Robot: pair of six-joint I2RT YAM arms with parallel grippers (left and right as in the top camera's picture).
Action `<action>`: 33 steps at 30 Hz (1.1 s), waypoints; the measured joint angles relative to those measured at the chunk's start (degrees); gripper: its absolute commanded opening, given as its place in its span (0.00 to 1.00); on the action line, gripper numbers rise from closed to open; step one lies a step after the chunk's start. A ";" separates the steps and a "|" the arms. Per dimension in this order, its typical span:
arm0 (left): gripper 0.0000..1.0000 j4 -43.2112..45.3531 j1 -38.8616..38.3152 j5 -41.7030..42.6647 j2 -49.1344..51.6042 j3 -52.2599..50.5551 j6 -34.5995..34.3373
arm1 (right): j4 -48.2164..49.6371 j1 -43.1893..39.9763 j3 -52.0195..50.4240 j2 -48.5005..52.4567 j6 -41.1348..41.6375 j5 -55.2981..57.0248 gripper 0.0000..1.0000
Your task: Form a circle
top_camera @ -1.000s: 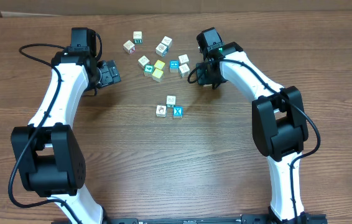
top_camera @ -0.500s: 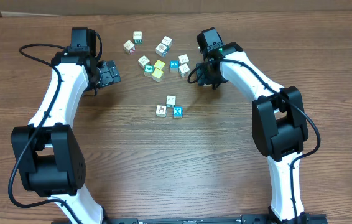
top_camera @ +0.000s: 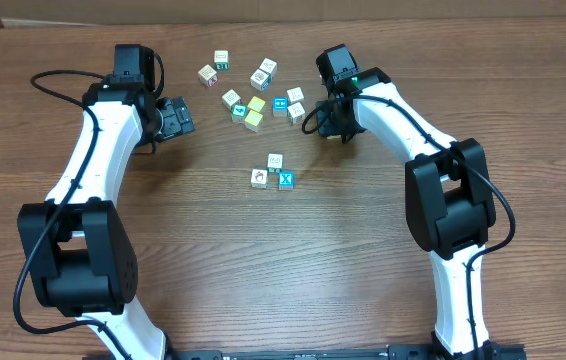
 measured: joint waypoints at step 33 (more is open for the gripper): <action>1.00 0.00 0.00 0.00 0.00 0.00 0.00 | -0.68 0.00 0.00 0.00 0.02 0.17 0.36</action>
